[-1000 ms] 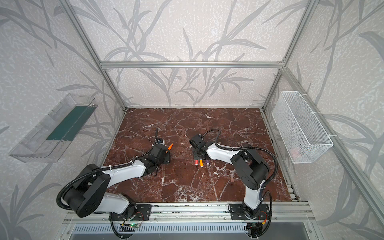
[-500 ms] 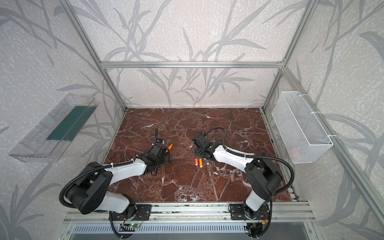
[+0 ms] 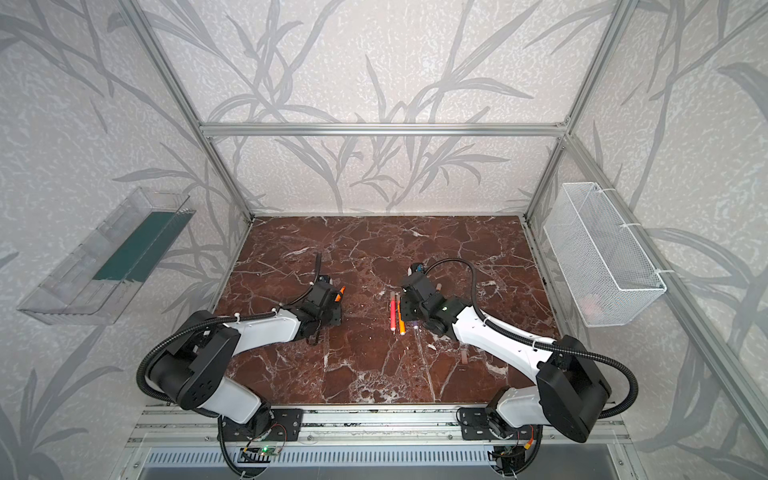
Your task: Insert the pens into the pen caps
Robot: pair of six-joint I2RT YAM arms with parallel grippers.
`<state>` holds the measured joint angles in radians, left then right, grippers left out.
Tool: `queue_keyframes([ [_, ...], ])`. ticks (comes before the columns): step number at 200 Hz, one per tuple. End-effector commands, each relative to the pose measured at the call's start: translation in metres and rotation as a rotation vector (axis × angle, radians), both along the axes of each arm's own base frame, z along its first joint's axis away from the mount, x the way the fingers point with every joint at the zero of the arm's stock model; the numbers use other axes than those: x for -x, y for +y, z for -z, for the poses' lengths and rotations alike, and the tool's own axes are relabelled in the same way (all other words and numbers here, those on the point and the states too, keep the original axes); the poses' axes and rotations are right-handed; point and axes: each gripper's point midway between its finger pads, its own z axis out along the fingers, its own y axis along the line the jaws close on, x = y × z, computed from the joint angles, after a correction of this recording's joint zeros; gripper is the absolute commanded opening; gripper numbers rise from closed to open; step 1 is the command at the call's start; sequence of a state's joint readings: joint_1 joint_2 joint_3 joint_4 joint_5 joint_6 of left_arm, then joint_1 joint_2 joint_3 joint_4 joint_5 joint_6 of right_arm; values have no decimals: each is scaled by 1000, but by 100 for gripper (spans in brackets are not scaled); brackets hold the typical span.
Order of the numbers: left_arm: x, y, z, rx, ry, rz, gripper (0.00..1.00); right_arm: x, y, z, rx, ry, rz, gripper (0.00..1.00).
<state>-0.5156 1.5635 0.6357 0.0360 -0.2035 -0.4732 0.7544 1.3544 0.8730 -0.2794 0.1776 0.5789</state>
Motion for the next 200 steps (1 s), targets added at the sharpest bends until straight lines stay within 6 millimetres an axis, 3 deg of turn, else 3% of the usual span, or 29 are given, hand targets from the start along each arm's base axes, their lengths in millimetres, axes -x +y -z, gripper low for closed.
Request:
queue_keyframes([
  [1,0,2,5,-11,33,-12,43,2,0,-7,-33,-30,1,37],
  [25,0,1,9,-18,64,-11,40,4,-3,-6,-44,-38,8,38],
  [79,0,-3,15,-15,84,-1,13,9,-2,-17,-118,-84,-5,42],
  [111,0,-5,9,0,74,8,5,12,1,-25,-167,-99,-17,45],
  [146,0,-20,-10,82,31,79,2,18,18,-26,-324,-121,-29,49],
  [200,25,-51,-60,283,-101,258,0,16,50,-34,-531,-143,-44,51],
])
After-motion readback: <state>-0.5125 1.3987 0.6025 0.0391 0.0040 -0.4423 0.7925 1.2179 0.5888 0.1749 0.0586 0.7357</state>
